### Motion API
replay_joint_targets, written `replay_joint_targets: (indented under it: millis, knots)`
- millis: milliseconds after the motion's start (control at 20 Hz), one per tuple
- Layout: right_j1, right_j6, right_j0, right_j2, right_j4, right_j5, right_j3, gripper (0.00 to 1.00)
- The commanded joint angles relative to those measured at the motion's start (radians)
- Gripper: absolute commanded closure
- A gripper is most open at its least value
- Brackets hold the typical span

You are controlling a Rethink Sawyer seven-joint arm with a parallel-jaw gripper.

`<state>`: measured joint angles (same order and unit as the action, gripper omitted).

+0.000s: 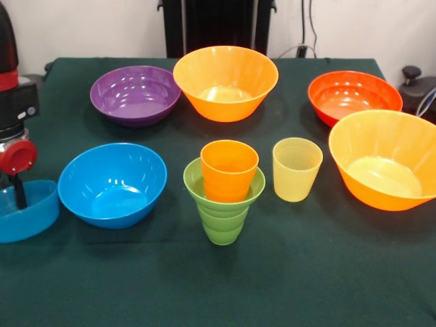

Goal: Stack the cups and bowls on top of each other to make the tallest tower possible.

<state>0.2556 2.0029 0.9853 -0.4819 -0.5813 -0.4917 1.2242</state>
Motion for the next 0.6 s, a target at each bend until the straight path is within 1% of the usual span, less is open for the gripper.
replay_joint_targets:
  millis: [50,300,600]
  knots:
    - [-0.017,-0.222,-0.059,0.063,-0.102,-0.13,-0.038,0.0]
    - [-0.024,-0.218,-0.059,0.073,-0.104,-0.114,-0.03,0.0]
    - [-0.023,-0.22,-0.054,0.053,-0.098,-0.087,-0.022,0.0]
